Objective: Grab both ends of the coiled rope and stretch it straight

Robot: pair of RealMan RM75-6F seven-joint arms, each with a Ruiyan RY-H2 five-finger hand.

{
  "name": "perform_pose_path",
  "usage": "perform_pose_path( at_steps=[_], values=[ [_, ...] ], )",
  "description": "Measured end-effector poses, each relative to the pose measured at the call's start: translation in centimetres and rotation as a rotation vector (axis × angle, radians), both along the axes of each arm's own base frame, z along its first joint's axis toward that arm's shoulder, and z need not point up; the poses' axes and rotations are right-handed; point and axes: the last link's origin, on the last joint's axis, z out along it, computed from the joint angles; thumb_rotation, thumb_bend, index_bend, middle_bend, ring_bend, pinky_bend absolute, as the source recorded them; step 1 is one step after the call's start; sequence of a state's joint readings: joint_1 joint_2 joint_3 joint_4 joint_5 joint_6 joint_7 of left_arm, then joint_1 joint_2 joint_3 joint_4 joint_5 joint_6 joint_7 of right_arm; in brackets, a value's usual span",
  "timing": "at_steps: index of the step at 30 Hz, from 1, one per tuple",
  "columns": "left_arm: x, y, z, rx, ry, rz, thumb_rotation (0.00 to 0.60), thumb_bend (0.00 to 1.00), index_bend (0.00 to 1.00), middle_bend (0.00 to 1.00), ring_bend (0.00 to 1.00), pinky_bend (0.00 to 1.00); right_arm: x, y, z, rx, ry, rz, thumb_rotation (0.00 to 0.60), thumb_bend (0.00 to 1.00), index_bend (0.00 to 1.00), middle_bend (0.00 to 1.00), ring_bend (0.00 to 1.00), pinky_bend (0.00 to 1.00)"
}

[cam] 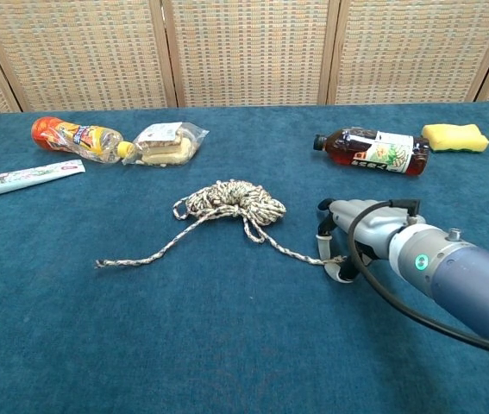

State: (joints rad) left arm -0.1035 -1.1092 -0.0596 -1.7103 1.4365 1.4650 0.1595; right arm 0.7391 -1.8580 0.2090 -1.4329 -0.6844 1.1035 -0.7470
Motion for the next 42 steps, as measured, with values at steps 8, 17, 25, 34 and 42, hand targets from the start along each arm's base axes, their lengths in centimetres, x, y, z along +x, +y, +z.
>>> perform_pose_path(
  at_steps=[8, 17, 25, 34, 42],
  values=[
    [0.0, 0.1, -0.2, -0.004, -0.001, -0.001, 0.6, 0.0, 0.0, 0.0, 0.0, 0.0, 0.0, 0.0, 0.1, -0.014, -0.012, 0.013, 0.6, 0.46, 0.66, 0.0, 0.0, 0.0],
    [0.6, 1.0, -1.1, -0.029, -0.018, -0.029, 0.6, 0.0, 0.06, 0.0, 0.0, 0.0, -0.1, 0.2, 0.6, -0.019, -0.015, 0.042, 0.6, 0.46, 0.67, 0.0, 0.0, 0.0],
    [3.3, 4.3, -3.4, -0.105, 0.031, -0.101, 0.6, 0.03, 0.32, 0.0, 0.0, 0.0, 0.1, 0.3, 0.8, -0.021, -0.004, 0.055, 0.6, 0.47, 0.67, 0.0, 0.0, 0.0],
    [6.2, 7.3, -7.8, -0.238, 0.086, -0.185, 0.6, 0.1, 0.38, 0.0, 0.0, 0.0, 0.2, 0.1, 0.8, -0.02, 0.001, 0.057, 0.6, 0.47, 0.67, 0.0, 0.0, 0.0],
    [7.1, 9.0, -14.1, -0.351, 0.125, -0.208, 0.6, 0.16, 0.42, 0.0, 0.0, 0.0, -0.1, 0.1, 0.5, -0.014, 0.008, 0.048, 0.6, 0.47, 0.67, 0.0, 0.0, 0.0]
  ],
)
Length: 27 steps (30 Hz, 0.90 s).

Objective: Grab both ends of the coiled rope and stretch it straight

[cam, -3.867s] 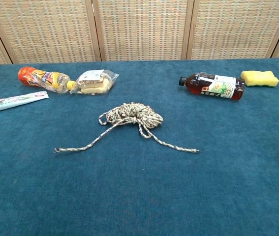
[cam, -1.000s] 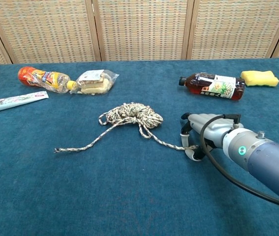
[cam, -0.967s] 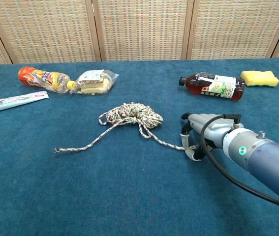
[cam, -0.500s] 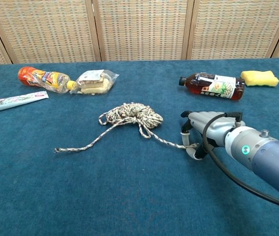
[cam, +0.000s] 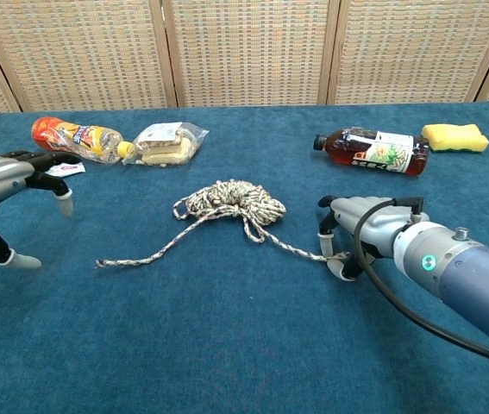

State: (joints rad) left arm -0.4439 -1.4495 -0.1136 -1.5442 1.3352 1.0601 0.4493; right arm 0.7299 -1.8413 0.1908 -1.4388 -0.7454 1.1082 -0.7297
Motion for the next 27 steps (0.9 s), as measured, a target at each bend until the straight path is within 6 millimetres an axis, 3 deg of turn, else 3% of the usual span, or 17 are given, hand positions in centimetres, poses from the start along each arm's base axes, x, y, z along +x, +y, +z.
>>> perform_pose_path(
  at_steps=[5, 27],
  values=[
    [0.2, 0.5, -1.9, -0.038, -0.001, -0.002, 0.6, 0.19, 0.43, 0.0, 0.0, 0.0, -0.1, 0.1, -0.2, 0.003, 0.001, -0.001, 0.6, 0.47, 0.67, 0.0, 0.0, 0.0],
    [2.0, 1.2, -4.5, -0.125, -0.02, -0.002, 0.6, 0.31, 0.46, 0.0, 0.0, 0.0, 0.0, 0.2, -0.4, 0.004, 0.001, -0.006, 0.6, 0.47, 0.67, 0.0, 0.0, 0.0]
  ],
)
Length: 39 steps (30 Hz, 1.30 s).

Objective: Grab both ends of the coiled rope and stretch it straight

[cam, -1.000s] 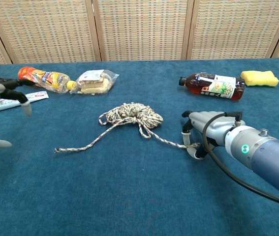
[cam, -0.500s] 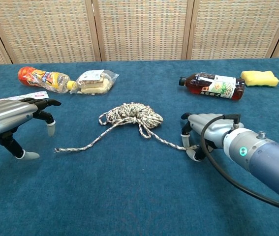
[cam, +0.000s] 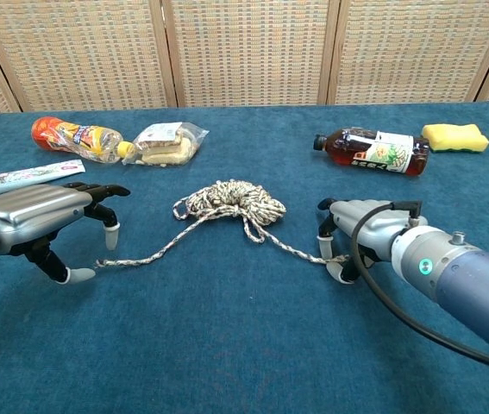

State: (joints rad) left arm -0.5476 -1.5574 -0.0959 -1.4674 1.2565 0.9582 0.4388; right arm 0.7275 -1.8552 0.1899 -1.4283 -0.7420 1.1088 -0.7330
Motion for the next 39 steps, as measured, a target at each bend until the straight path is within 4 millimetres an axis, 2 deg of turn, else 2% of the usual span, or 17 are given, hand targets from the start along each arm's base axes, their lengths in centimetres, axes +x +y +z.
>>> perform_pose_path(
  at_steps=[11, 17, 39],
  values=[
    [0.4, 0.4, -0.7, -0.003, 0.023, 0.003, 0.6, 0.32, 0.48, 0.0, 0.0, 0.0, -0.2, 0.1, -0.2, 0.005, -0.005, -0.008, 0.6, 0.47, 0.67, 0.0, 0.0, 0.0],
    [0.4, 0.5, -1.0, -0.004, 0.033, 0.009, 0.6, 0.37, 0.48, 0.0, 0.0, 0.0, -0.3, 0.1, -0.2, 0.005, -0.004, -0.008, 0.6, 0.47, 0.67, 0.0, 0.0, 0.0],
    [0.9, 0.7, -1.8, -0.022, 0.042, 0.019, 0.6, 0.4, 0.52, 0.0, 0.0, 0.0, -0.3, -0.2, 0.1, 0.001, -0.004, -0.013, 0.6, 0.47, 0.67, 0.0, 0.0, 0.0]
  ],
)
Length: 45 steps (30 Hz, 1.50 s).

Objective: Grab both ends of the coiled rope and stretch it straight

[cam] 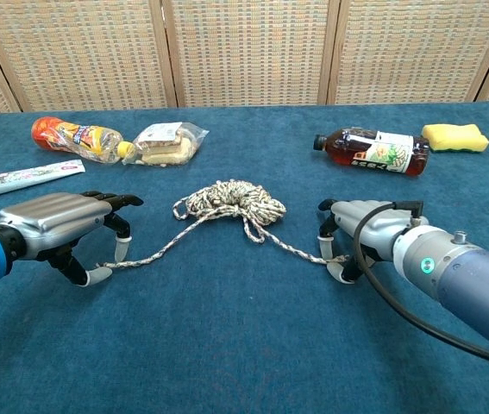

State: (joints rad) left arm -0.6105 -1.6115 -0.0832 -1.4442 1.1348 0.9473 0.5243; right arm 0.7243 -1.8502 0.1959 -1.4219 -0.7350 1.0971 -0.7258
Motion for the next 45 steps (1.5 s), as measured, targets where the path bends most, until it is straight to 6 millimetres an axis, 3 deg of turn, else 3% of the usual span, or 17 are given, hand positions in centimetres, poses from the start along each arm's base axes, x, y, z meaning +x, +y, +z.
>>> perform_pose_path(
  at_steps=[15, 30, 39, 45],
  values=[
    [-0.1, 0.2, 0.0, 0.017, 0.01, 0.007, 0.6, 0.43, 0.57, 0.0, 0.0, 0.0, -0.1, 0.0, 0.1, -0.003, -0.001, -0.001, 0.6, 0.47, 0.67, 0.0, 0.0, 0.0],
    [-1.0, 1.1, 1.1, 0.078, 0.041, 0.01, 0.6, 0.43, 0.74, 0.0, 0.0, 0.0, -0.1, 0.0, 0.1, -0.009, -0.008, 0.0, 0.6, 0.48, 0.7, 0.0, 0.0, 0.0],
    [-3.5, 2.6, 4.5, 0.181, 0.094, 0.029, 0.6, 0.44, 0.76, 0.0, 0.0, 0.0, -0.7, -0.7, 1.2, -0.054, -0.009, 0.003, 0.6, 0.52, 0.73, 0.0, 0.0, 0.0],
    [-6.6, 4.4, 8.8, 0.274, 0.14, 0.066, 0.6, 0.44, 0.76, 0.0, 0.0, 0.0, -1.6, -1.7, 3.3, -0.111, 0.019, 0.016, 0.6, 0.52, 0.74, 0.0, 0.0, 0.01]
  ],
)
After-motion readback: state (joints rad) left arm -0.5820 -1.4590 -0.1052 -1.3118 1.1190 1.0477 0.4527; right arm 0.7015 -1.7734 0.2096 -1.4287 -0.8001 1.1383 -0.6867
